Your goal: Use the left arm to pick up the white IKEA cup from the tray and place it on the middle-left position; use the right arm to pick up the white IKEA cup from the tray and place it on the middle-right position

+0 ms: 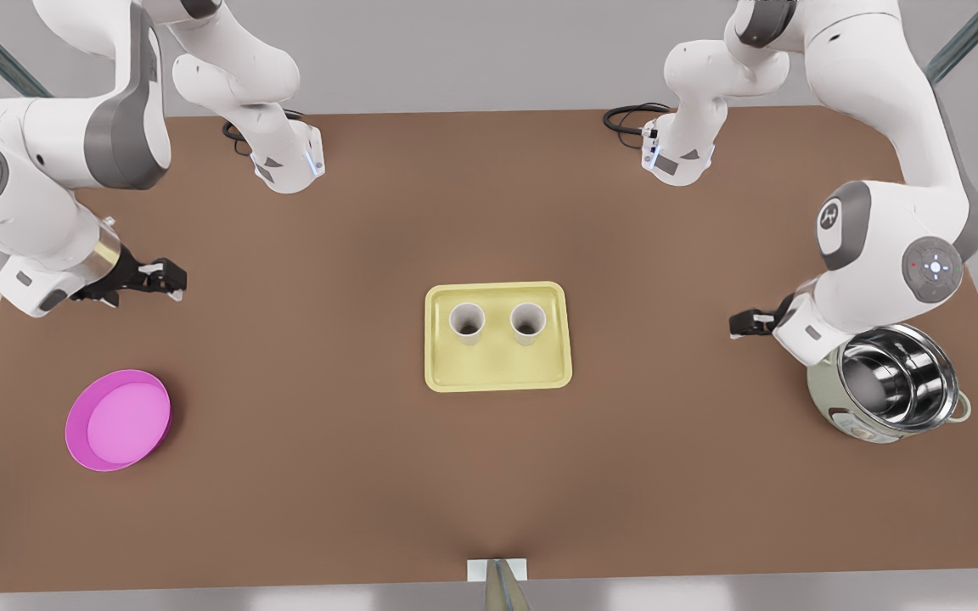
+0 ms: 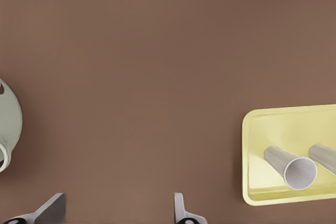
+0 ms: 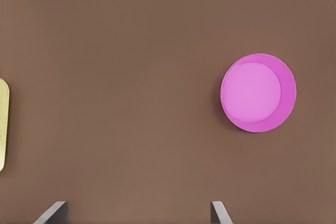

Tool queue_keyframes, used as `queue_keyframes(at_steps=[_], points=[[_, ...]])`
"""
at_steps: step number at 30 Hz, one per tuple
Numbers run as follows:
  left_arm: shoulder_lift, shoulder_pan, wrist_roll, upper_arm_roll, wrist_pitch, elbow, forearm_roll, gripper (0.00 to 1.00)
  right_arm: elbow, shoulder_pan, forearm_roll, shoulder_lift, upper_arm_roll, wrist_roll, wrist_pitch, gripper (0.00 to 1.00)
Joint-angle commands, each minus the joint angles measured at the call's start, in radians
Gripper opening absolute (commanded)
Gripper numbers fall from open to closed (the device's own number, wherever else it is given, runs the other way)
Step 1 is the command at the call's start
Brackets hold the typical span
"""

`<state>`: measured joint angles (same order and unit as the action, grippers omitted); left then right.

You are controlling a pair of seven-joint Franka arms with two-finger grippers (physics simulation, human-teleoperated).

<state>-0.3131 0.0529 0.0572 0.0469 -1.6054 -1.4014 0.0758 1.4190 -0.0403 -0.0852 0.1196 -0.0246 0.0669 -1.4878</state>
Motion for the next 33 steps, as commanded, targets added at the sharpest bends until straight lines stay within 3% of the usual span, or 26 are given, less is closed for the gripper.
queue_keyframes(at_steps=[1,11,14,19,28,33], points=[[-0.006,0.001,0.004,0.001,-0.080,-0.007,-0.013,1.00,0.000,0.002,0.001,0.000,0.000,0.030,-0.026,1.00],[-0.034,-0.005,0.019,-0.001,-0.100,-0.011,-0.019,1.00,-0.003,-0.033,0.015,0.031,-0.001,-0.042,-0.032,1.00],[-0.032,-0.004,0.021,-0.001,-0.093,-0.011,-0.019,1.00,-0.008,-0.231,0.015,0.094,-0.001,-0.344,-0.057,1.00],[-0.032,-0.004,0.019,-0.001,-0.091,-0.019,-0.019,1.00,-0.014,-0.535,0.012,0.344,-0.001,-0.910,-0.373,1.00],[-0.029,0.036,0.024,0.005,-0.085,-0.019,-0.056,1.00,-0.034,-0.642,0.012,0.515,-0.006,-0.937,-0.598,1.00],[-0.034,0.111,0.018,0.007,-0.100,-0.019,-0.063,1.00,-0.017,-0.641,0.002,0.548,-0.008,-0.845,-0.598,1.00]])
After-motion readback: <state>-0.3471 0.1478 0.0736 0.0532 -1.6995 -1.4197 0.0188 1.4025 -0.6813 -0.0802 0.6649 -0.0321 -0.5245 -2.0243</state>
